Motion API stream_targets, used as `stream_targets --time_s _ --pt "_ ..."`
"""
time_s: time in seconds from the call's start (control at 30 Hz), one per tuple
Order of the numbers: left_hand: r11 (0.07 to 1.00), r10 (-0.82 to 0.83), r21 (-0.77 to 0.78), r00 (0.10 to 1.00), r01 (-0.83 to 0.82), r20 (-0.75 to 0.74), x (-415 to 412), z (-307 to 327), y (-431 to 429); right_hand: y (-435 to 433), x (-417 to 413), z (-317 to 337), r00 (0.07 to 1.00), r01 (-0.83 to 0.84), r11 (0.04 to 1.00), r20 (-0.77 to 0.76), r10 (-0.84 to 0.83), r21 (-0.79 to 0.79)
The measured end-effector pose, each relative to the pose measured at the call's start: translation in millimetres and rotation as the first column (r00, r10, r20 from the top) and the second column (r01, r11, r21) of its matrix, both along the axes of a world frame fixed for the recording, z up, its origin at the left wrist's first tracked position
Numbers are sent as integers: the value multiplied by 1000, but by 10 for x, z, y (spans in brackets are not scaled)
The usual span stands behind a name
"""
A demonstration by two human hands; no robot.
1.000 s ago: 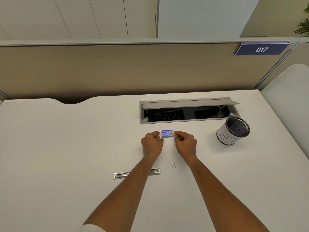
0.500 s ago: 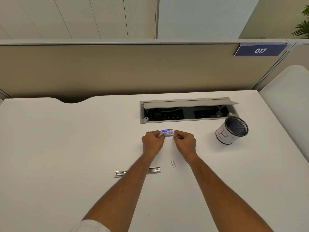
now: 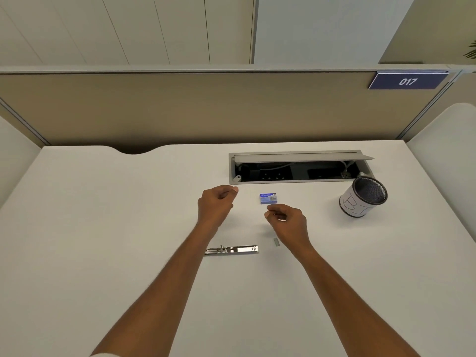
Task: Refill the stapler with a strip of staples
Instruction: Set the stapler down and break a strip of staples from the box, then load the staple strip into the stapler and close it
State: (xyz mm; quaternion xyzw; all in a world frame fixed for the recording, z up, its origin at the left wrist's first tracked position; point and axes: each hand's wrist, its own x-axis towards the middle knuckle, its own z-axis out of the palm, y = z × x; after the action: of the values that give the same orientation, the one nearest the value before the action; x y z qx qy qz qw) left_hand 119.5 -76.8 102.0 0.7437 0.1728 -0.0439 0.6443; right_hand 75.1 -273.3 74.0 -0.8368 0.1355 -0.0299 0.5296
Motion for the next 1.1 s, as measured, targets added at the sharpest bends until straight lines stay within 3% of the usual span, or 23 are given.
stream_targets --time_s 0.23,0.4,0.5,0.67,1.1 --pt "996 84 11 996 -84 -27 -564 -121 403 249 -366 -40 986 -164 983 -29 162 -84" --pt "951 33 309 999 -32 2 -943 -325 610 358 -552 -158 939 -338 892 -41 342 -299" --pt "918 -1 396 1000 -4 11 -1098 -463 697 411 -608 -212 911 -403 817 -98 400 -413" --pt "828 -153 544 988 134 -10 -1229 -611 791 465 -656 -257 898 -437 786 -158 411 -437" --pt "728 -342 633 940 264 2 -1332 -738 864 505 -861 -340 918 -379 788 -88 387 -485"
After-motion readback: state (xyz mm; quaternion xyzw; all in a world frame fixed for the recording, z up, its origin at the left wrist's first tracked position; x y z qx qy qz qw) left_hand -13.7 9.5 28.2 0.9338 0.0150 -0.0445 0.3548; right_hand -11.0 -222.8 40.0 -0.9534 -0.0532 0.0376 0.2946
